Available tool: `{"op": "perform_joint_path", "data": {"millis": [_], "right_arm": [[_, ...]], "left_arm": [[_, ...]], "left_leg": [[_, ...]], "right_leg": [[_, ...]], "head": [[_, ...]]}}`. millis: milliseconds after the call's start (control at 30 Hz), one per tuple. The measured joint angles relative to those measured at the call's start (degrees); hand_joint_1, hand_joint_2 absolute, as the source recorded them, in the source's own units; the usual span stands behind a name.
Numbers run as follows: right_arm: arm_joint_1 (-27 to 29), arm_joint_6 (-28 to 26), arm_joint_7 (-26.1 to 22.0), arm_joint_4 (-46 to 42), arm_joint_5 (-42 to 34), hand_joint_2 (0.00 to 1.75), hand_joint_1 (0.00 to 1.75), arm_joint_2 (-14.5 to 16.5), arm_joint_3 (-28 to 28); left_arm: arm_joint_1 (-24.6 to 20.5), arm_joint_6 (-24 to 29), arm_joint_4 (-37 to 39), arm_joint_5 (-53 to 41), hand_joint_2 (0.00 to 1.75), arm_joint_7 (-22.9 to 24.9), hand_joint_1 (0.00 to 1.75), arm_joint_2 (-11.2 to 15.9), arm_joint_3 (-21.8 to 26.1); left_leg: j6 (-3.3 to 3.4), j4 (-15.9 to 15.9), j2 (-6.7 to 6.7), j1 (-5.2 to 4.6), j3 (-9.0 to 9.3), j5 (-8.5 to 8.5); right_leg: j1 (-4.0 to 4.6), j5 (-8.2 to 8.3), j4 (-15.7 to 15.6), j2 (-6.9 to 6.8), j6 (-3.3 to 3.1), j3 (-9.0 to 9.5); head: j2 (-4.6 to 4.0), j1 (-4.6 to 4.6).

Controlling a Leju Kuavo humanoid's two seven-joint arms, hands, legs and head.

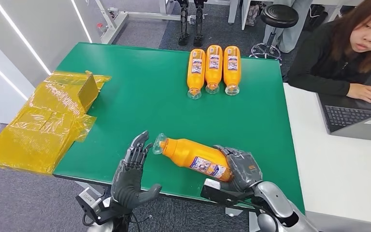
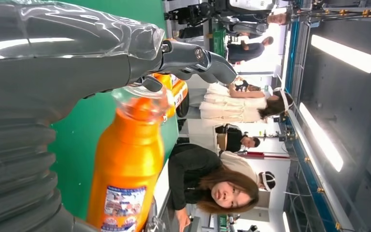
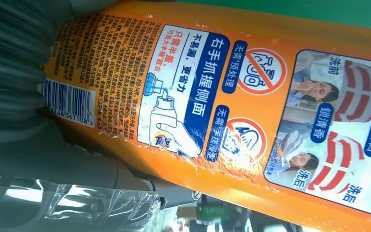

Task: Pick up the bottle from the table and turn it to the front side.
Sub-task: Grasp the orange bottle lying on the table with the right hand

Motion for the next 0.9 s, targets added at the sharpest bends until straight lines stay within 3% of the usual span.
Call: {"op": "perform_joint_path", "data": {"millis": [233, 500, 900], "right_arm": [[6.0, -5.7, -0.1, -4.9, 5.0, 1.75, 1.75, 4.5, -1.3], [13.7, -9.5, -0.4, -10.3, 8.4, 1.75, 1.75, 7.0, -1.3], [17.1, -9.5, 0.0, -12.6, 9.2, 1.75, 1.75, 7.9, -1.6]], "left_arm": [[-1.1, 0.6, 0.1, 0.7, 1.75, -0.9, 0.0, 0.1, 0.1], [-2.2, -0.3, 1.1, 1.0, 1.75, 0.7, 0.0, -0.3, 0.0], [-2.2, -0.7, 2.1, 1.2, 1.75, 0.8, 0.0, -0.6, 0.0]], "left_leg": [[0.0, 0.0, -0.05, -0.01, 0.0, 0.0], [0.0, 0.0, -0.02, -0.01, -0.02, -0.02], [0.0, 0.0, 0.03, -0.02, -0.01, -0.02]], "right_leg": [[-0.01, 0.0, 0.0, -0.08, 0.01, 0.01], [-0.01, -0.01, 0.0, -0.04, 0.0, -0.05], [-0.02, -0.03, 0.0, -0.01, -0.03, -0.04]], "head": [[0.0, -0.01], [0.0, -0.02], [0.0, 0.0]]}}
